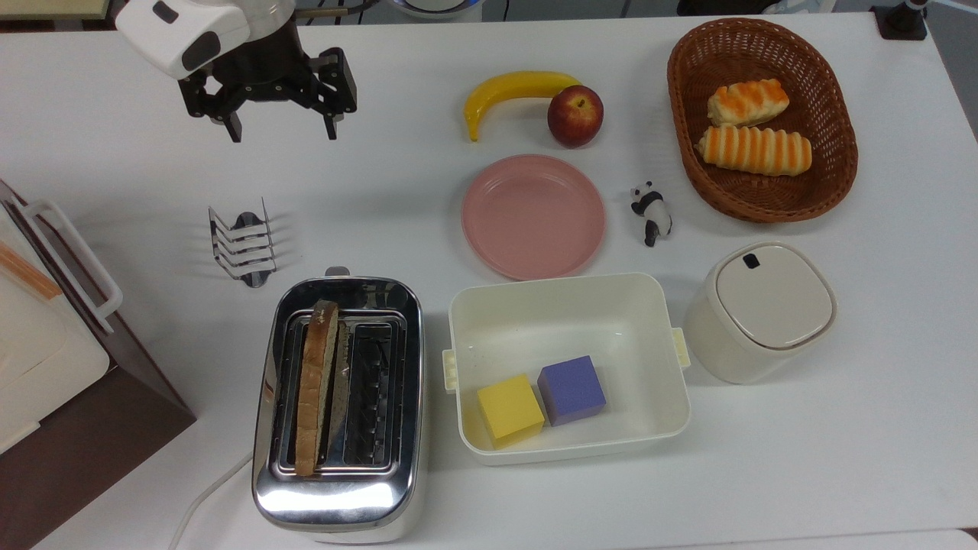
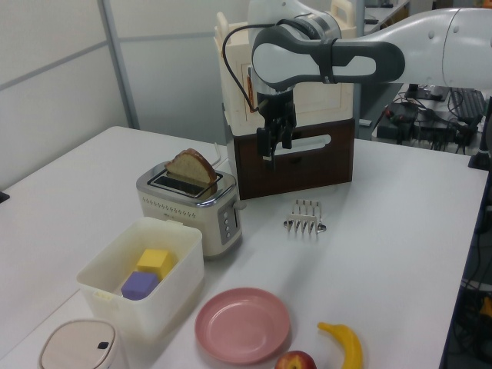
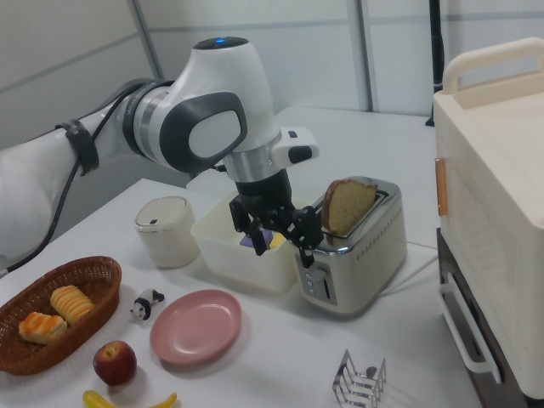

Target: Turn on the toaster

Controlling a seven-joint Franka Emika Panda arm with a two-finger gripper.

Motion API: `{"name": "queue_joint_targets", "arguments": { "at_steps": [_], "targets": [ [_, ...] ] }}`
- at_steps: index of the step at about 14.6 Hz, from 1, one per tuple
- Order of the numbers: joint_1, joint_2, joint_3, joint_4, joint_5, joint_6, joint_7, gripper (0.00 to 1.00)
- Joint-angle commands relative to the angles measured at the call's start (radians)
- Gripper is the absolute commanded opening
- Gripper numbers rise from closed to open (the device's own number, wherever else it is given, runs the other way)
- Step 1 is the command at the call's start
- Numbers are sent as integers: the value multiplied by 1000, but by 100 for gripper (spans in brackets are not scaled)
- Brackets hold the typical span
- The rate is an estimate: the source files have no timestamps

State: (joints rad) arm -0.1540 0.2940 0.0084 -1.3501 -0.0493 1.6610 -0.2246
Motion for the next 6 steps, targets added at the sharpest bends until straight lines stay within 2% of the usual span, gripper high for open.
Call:
{"name": "queue_joint_targets", "arguments": {
  "at_steps": [1,6],
  "targets": [
    [7,-32,-10,-24,-14,-26,2,100],
    [7,-35,-10,-24,-11,-41,5,100]
  ]
}}
